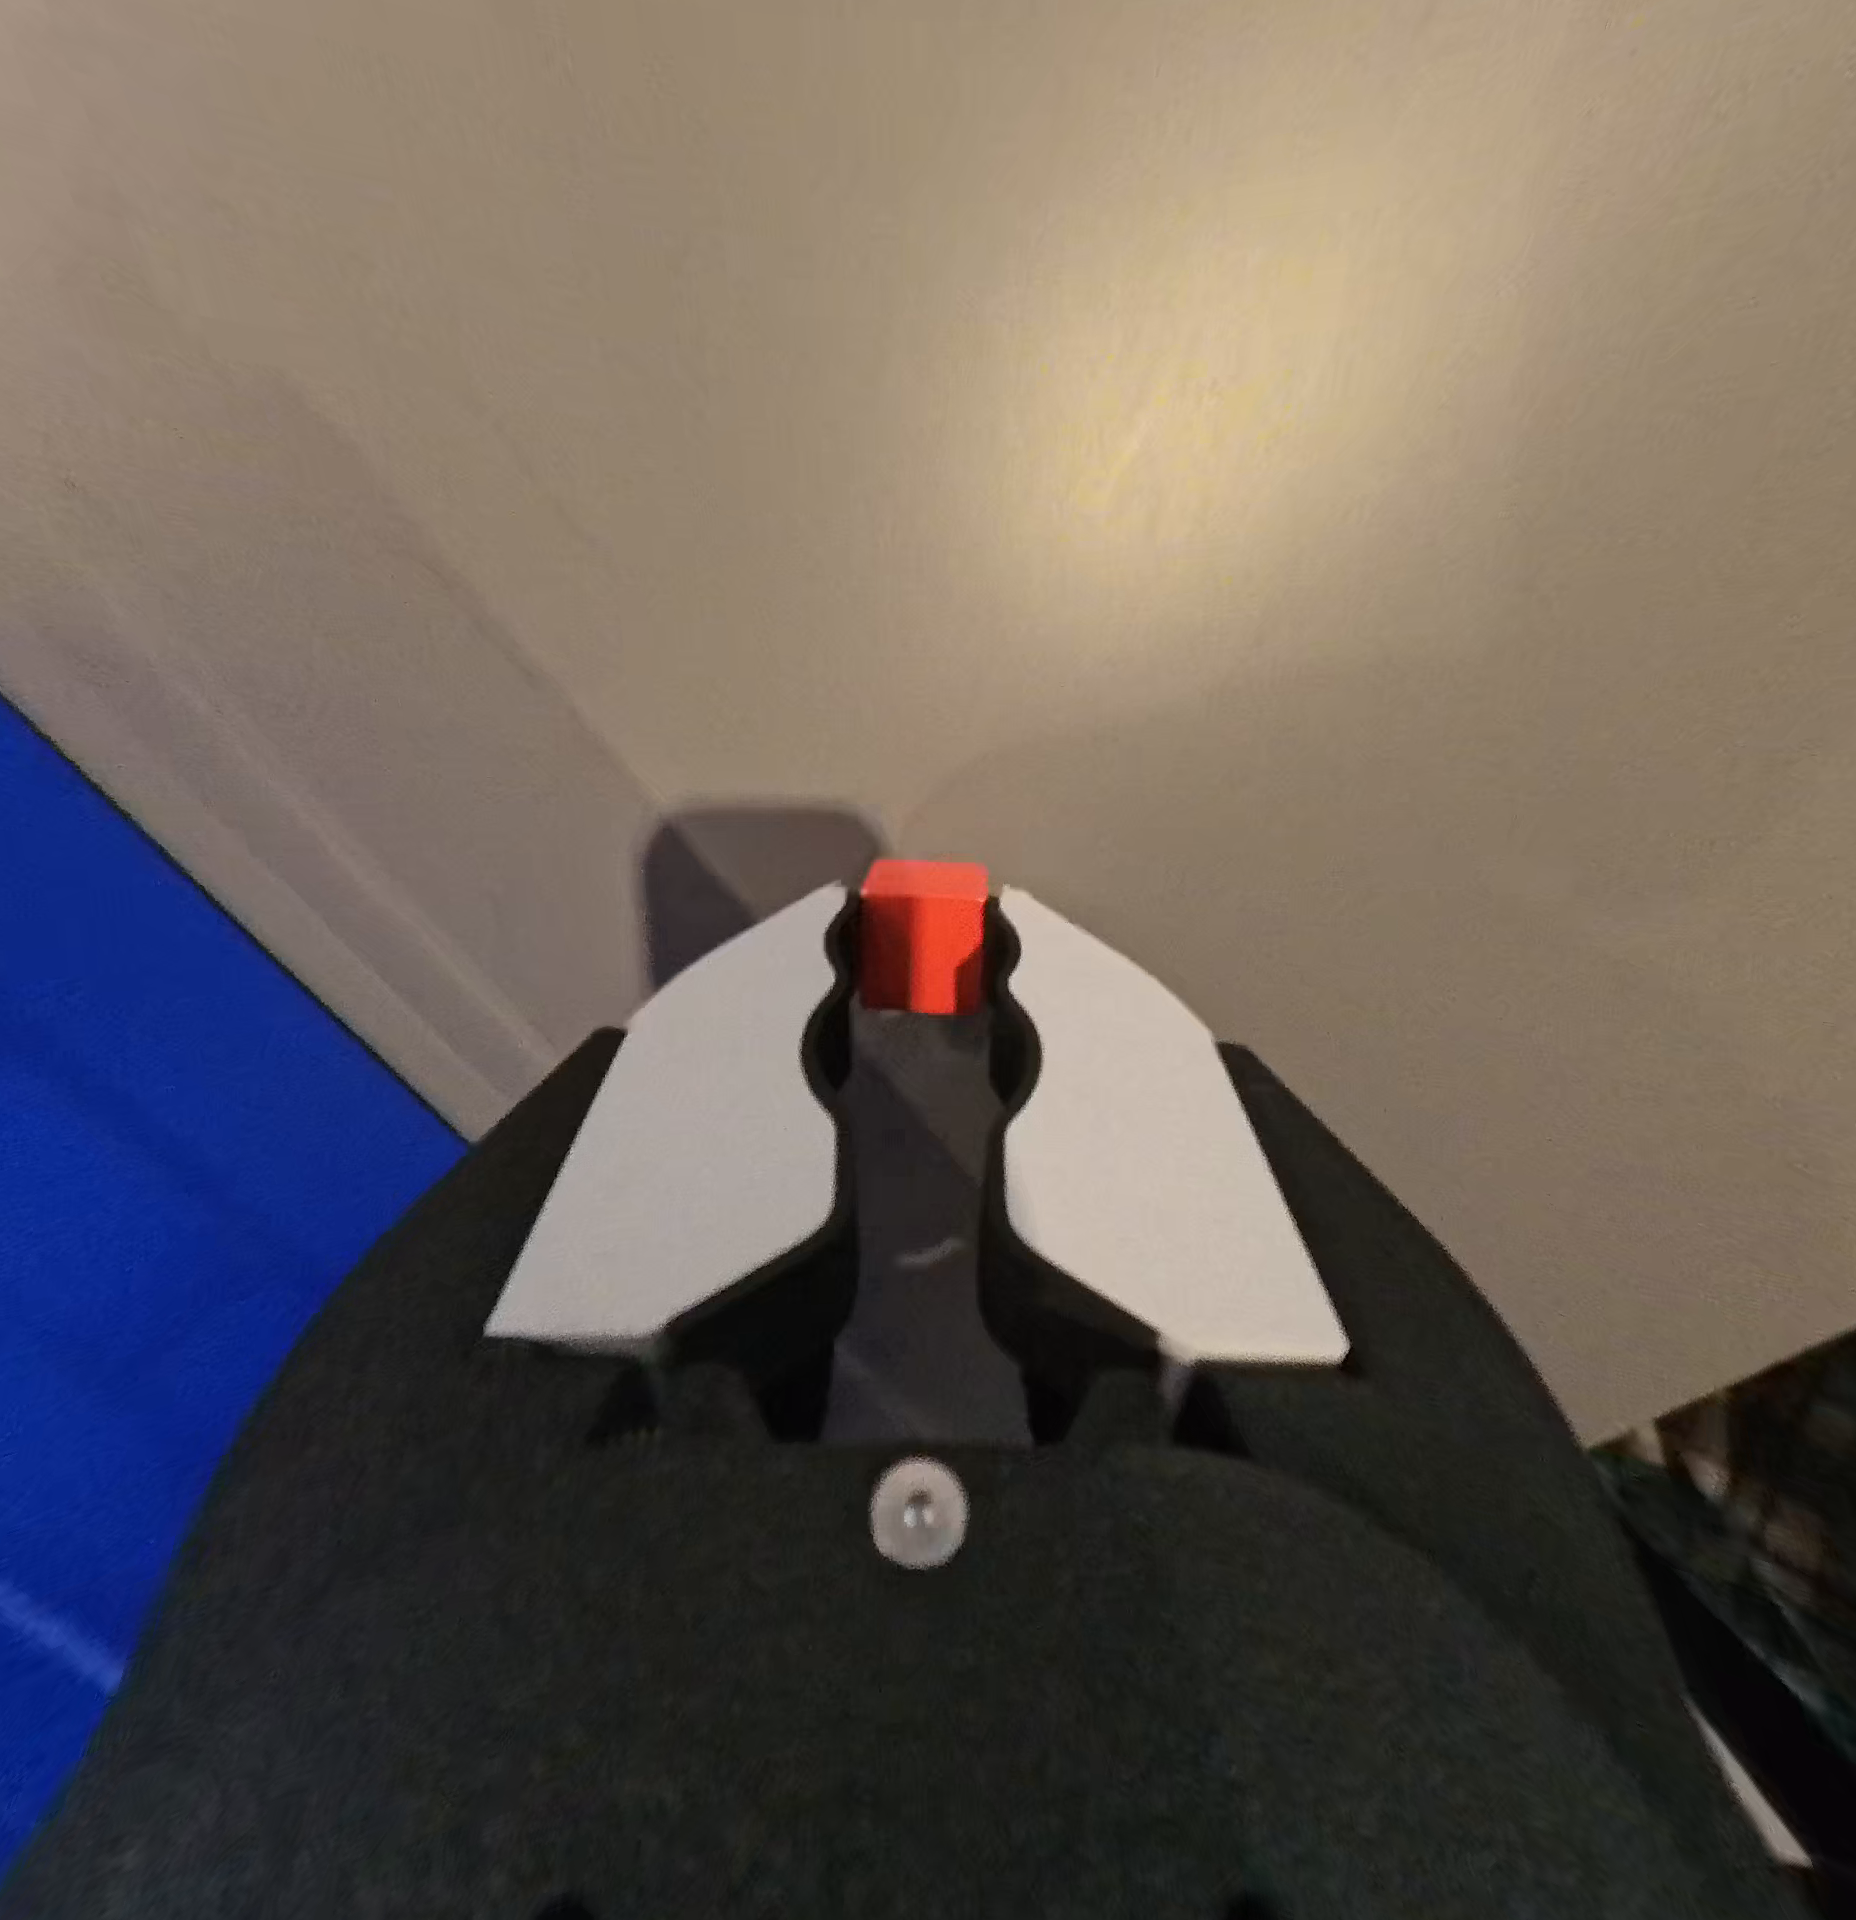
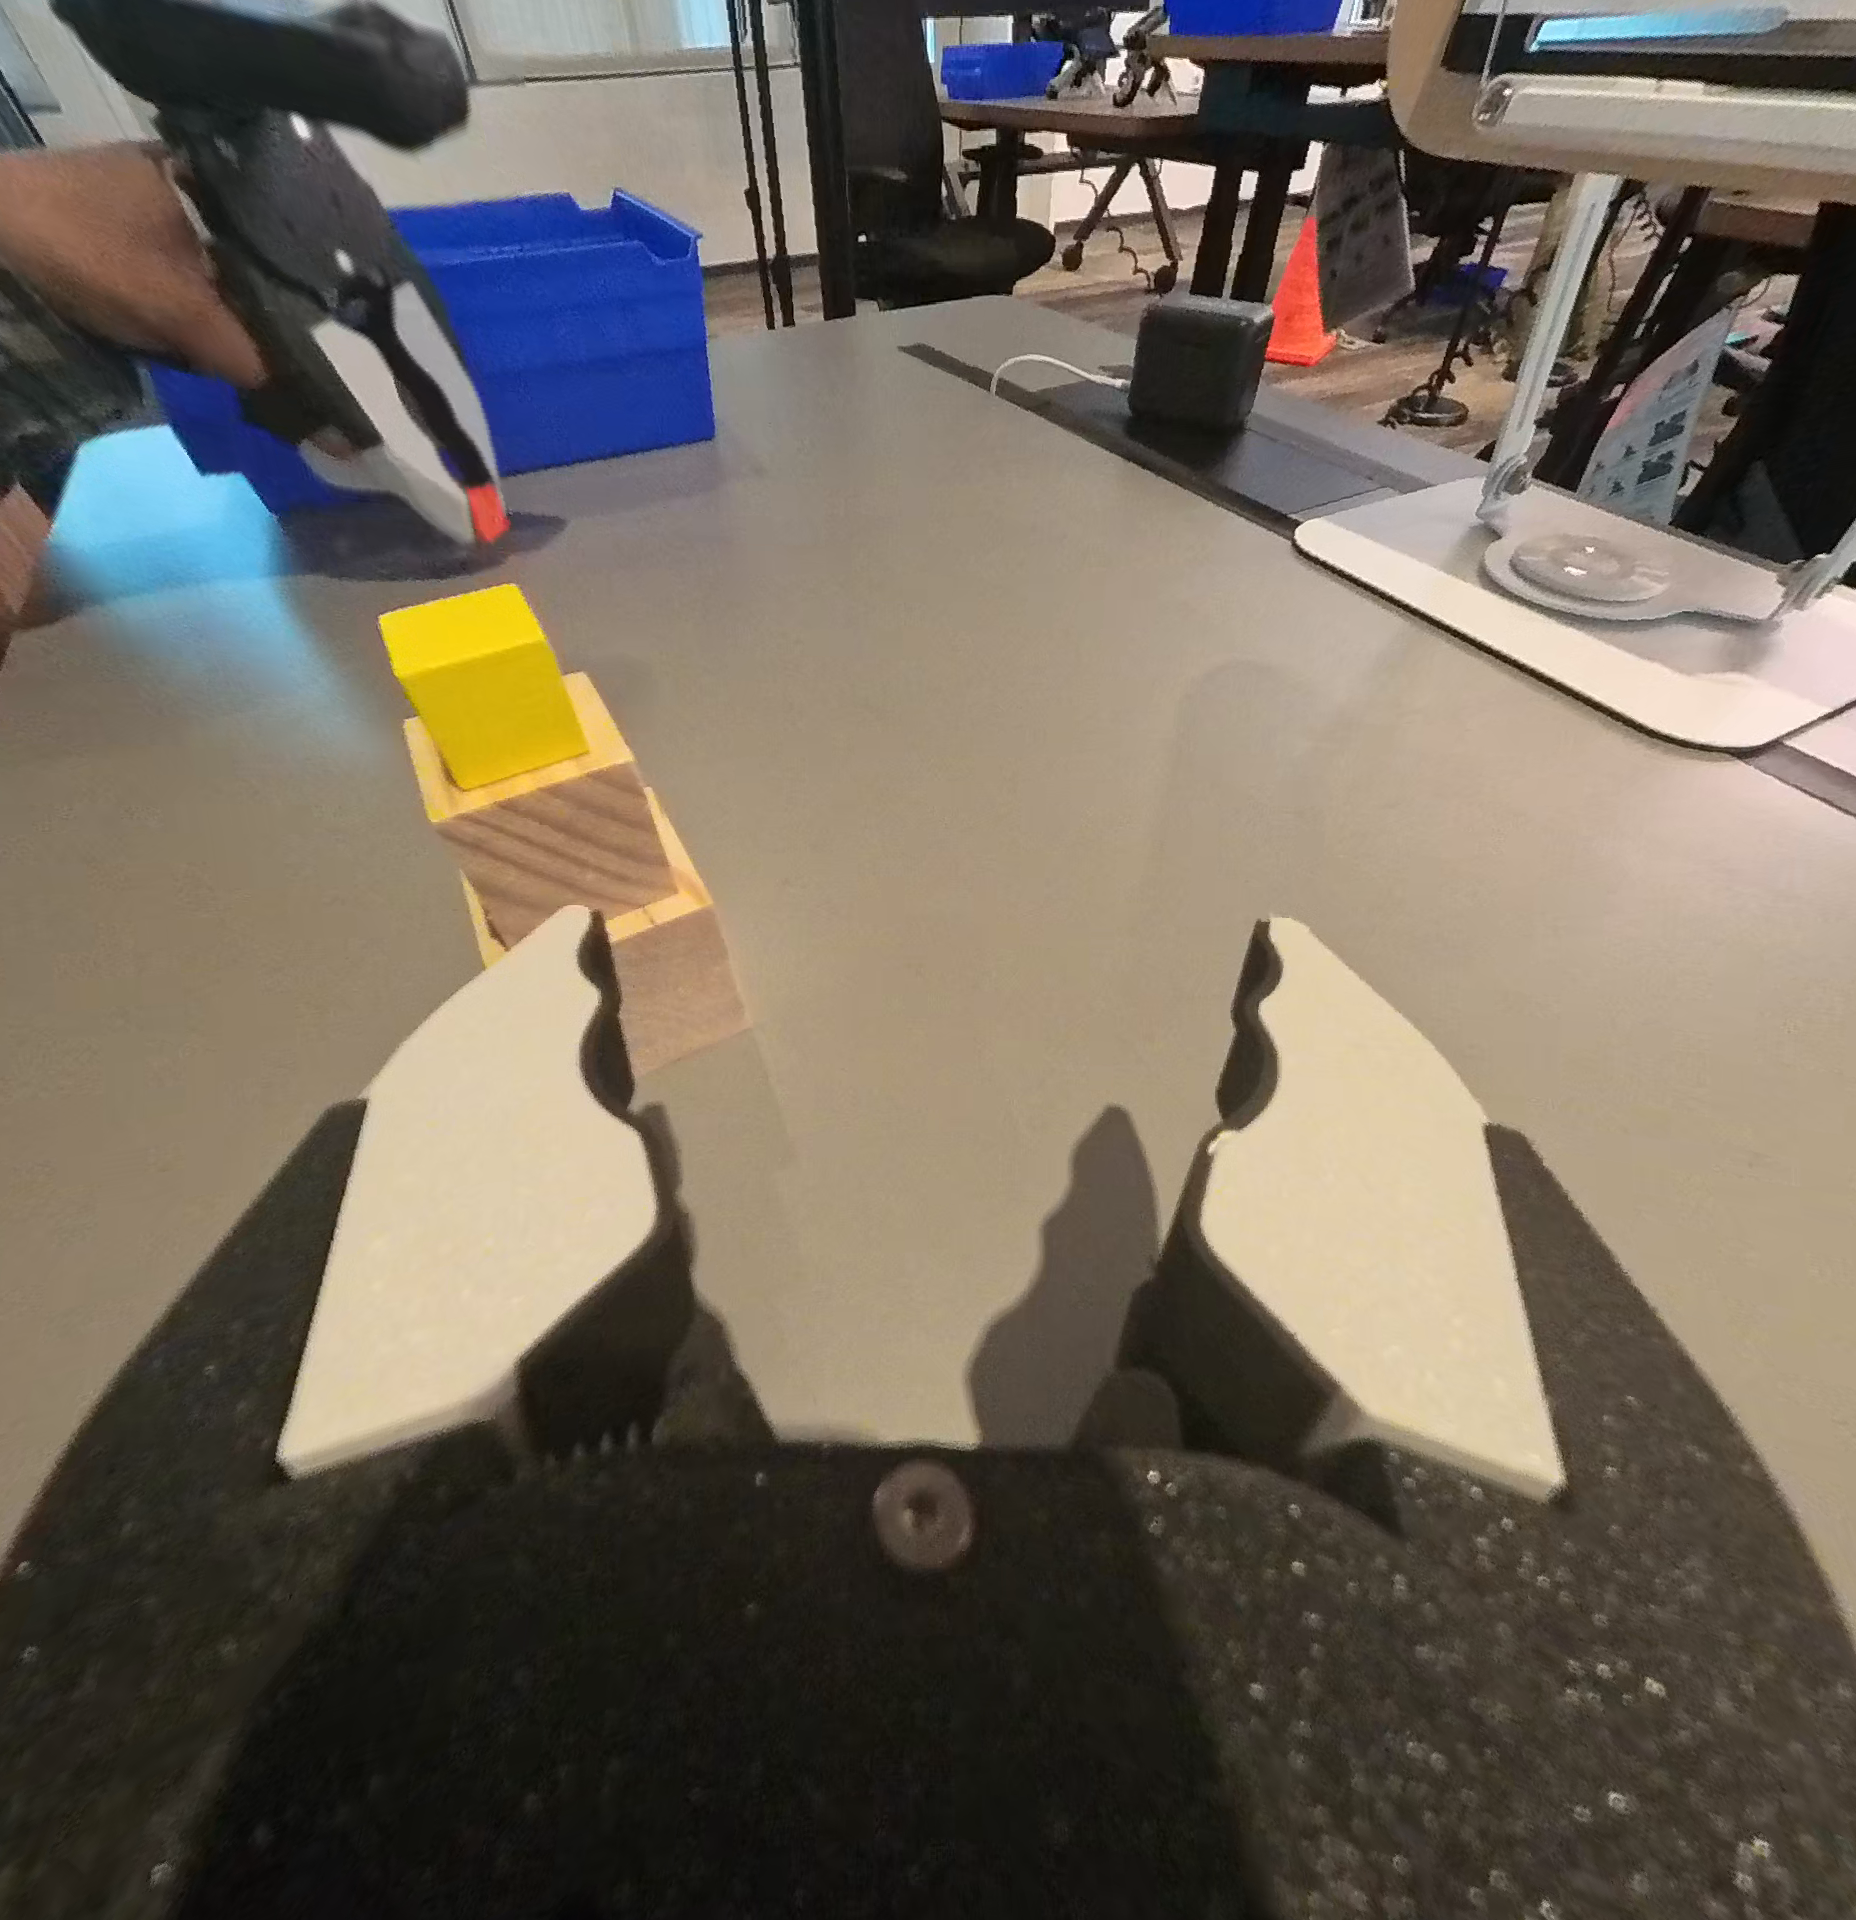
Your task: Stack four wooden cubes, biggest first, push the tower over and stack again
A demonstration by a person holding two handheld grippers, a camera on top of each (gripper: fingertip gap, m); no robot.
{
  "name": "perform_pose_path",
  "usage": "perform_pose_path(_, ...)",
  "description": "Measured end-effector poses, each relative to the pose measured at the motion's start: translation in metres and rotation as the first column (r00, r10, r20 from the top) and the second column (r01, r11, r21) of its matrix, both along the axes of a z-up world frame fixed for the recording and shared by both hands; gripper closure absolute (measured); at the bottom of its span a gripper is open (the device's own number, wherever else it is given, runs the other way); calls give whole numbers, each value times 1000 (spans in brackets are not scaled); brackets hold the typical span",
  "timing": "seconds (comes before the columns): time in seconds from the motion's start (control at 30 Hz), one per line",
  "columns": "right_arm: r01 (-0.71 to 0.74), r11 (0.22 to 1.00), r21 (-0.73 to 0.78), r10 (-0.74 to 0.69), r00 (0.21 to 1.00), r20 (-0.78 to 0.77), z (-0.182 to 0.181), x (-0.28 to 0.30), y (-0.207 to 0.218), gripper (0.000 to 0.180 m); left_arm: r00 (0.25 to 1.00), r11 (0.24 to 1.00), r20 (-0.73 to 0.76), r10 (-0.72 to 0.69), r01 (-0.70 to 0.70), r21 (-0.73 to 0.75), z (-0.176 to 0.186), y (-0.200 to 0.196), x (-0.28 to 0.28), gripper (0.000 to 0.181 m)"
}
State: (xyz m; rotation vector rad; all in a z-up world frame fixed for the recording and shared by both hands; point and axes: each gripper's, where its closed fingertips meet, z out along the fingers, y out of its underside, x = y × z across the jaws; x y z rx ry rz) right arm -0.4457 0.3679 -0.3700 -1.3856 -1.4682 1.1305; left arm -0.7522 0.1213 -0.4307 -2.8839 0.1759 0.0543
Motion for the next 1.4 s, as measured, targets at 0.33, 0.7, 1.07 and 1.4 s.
perform_pose_path(0.33, 3, 1000, 7, -3, 1000, 18, -4, -1, 1, 69, 889, 878, -49, -456, 458, 140, 127, 115, 154, 159)
perform_pose_path(0.7, -10, 1000, 19, 9, 1000, 13, -1, 0, -1, 69, 765, 765, 6, -644, 644, 27, 120, 166, 271, 159)
perform_pose_path(1.07, -20, 1000, 23, 20, 1000, 11, 0, -1, -5, 69, 732, 731, 14, -681, 681, -41, 103, 163, 281, 159)
perform_pose_path(1.4, -22, 1000, 22, 22, 1000, 11, 0, 0, -5, 69, 726, 724, 29, -687, 688, -48, 100, 164, 278, 158)
